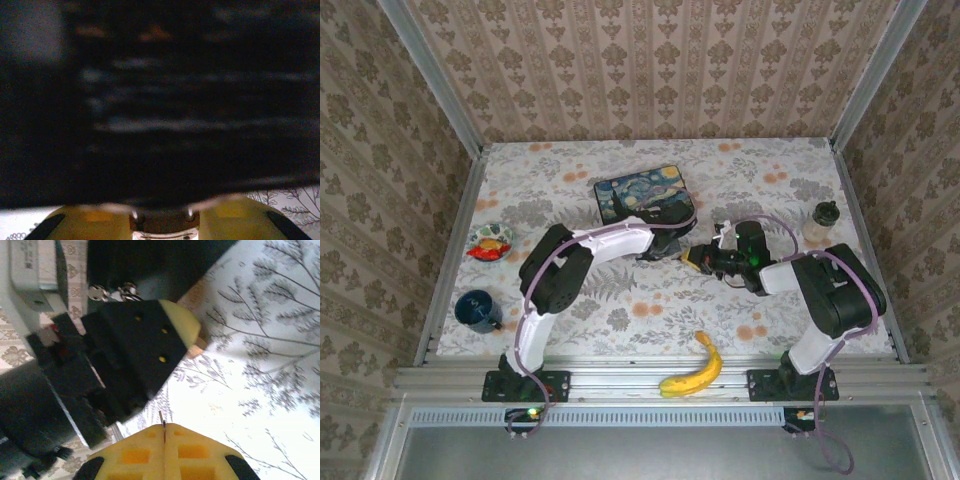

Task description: Unlock the padlock with the key

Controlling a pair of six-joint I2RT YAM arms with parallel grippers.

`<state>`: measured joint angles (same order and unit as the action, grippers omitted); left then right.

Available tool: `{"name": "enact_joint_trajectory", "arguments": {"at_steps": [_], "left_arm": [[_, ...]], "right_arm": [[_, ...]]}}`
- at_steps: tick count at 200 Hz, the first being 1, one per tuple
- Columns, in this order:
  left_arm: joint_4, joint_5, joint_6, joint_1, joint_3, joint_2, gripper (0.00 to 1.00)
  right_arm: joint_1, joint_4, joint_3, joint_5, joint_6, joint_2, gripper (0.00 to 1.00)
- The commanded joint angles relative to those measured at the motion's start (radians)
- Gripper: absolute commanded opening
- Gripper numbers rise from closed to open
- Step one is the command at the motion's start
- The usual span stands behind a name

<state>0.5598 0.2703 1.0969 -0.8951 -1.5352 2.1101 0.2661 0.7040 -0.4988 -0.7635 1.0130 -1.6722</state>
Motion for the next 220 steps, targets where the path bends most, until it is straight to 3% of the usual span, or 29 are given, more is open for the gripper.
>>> {"name": "enact_joint_trajectory", "arguments": {"at_steps": [1, 107, 186, 220], "left_arm": [[-0.025, -0.156, 0.012, 0.011, 0.054, -0.064, 0.09], [-0.187, -0.396, 0.185, -0.024, 0.155, -0.162, 0.08], [-0.248, -0.418, 0.250, -0.022, 0.171, -0.179, 0.06], [-0.288, -0.444, 0.284, -0.016, 0.181, -0.180, 0.05]], "right_arm": [[0.001, 0.020, 0.045, 0.039, -0.046, 0.037, 0.00], [0.033, 0.161, 0.242, 0.141, -0.072, 0.111, 0.00], [0.082, -0.174, 0.264, 0.372, -0.272, 0.473, 0.00], [0.084, -0.169, 0.283, 0.394, -0.260, 0.510, 0.00]]}}
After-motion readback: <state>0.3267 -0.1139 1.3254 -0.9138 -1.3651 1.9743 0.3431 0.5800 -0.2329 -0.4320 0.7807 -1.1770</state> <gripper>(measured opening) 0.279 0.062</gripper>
